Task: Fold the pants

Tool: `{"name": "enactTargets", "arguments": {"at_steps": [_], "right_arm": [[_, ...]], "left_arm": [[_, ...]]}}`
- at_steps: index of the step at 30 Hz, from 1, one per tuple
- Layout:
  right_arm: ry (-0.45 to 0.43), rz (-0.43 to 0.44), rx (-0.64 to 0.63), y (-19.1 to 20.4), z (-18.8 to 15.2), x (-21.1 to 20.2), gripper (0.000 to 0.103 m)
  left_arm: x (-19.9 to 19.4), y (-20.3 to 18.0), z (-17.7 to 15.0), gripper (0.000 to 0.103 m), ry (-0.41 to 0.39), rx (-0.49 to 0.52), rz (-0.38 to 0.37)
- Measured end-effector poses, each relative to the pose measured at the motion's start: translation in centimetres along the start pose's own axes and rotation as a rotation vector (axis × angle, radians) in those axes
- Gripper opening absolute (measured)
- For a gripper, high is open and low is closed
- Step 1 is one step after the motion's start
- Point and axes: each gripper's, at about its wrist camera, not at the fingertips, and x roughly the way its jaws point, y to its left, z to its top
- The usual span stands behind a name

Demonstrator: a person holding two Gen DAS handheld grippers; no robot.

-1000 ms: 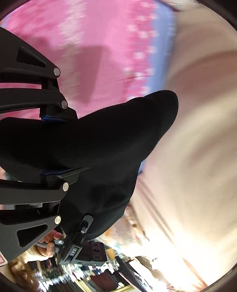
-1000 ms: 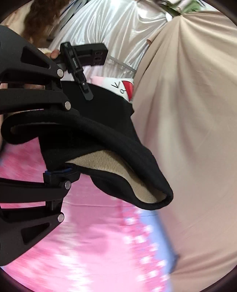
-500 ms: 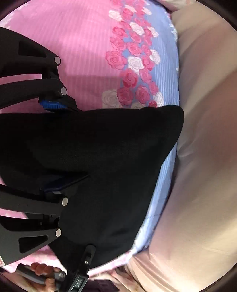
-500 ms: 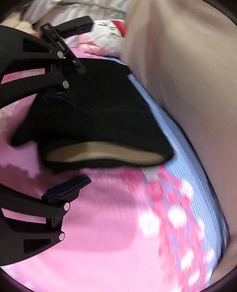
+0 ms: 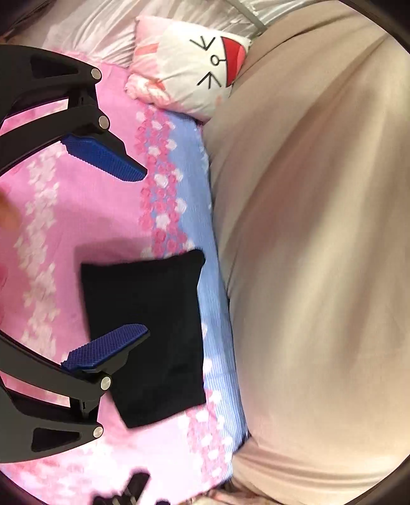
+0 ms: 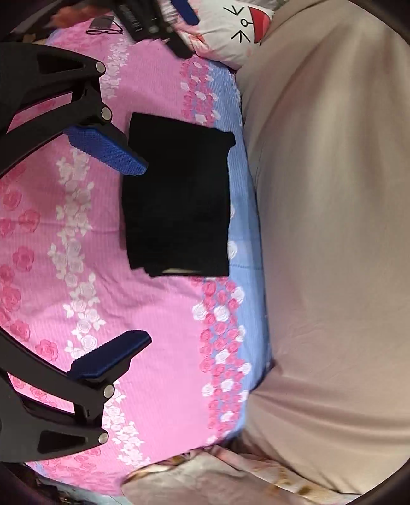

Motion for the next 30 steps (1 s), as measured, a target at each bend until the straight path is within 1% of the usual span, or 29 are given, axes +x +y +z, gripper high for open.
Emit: {"name": "enactTargets", "arguments": {"at_steps": [2, 4, 5, 7, 10, 12, 15, 24, 30], "right_arm": [[-0.006, -0.001, -0.001, 0.9, 0.2, -0.8, 0.097], [-0.009, -0.003, 0.001, 1.4, 0.1, -1.3, 0.097], [-0.011, -0.012, 0.001, 1.4, 0.1, -1.7, 0.097], [-0.023, -0.034, 0.011, 1.9, 0.0, -2.2, 0.097], [-0.032, -0.031, 0.047, 1.7, -0.3, -2.5, 0.097], [-0.032, -0.039, 0.038, 2.0, -0.5, -2.4, 0.097], [-0.032, -0.041, 0.032, 2.0, -0.7, -2.4, 0.097], [-0.038, -0.045, 0.035, 2.1, -0.5, -2.8, 0.097], [-0.038, -0.047, 0.037, 2.1, -0.5, -2.9, 0.097]], "left_arm": [[0.0, -1.3, -0.4, 0.09, 0.03, -0.016, -0.021], [0.1, -2.2, -0.8, 0.09, 0.059, -0.016, -0.027], [0.6, -2.9, -1.2, 0.09, 0.07, -0.015, -0.038], [0.3, -3.5, -1.5, 0.09, 0.09, -0.013, -0.051], [0.6, -3.6, -2.0, 0.09, 0.12, -0.032, -0.054], [0.7, -3.5, -2.3, 0.09, 0.137, -0.043, -0.061], [0.5, -3.3, -2.4, 0.09, 0.134, -0.045, -0.041], [0.4, -2.9, -2.6, 0.09, 0.133, -0.045, -0.037], [0.4, -2.7, -2.6, 0.09, 0.124, -0.049, -0.008]]}}
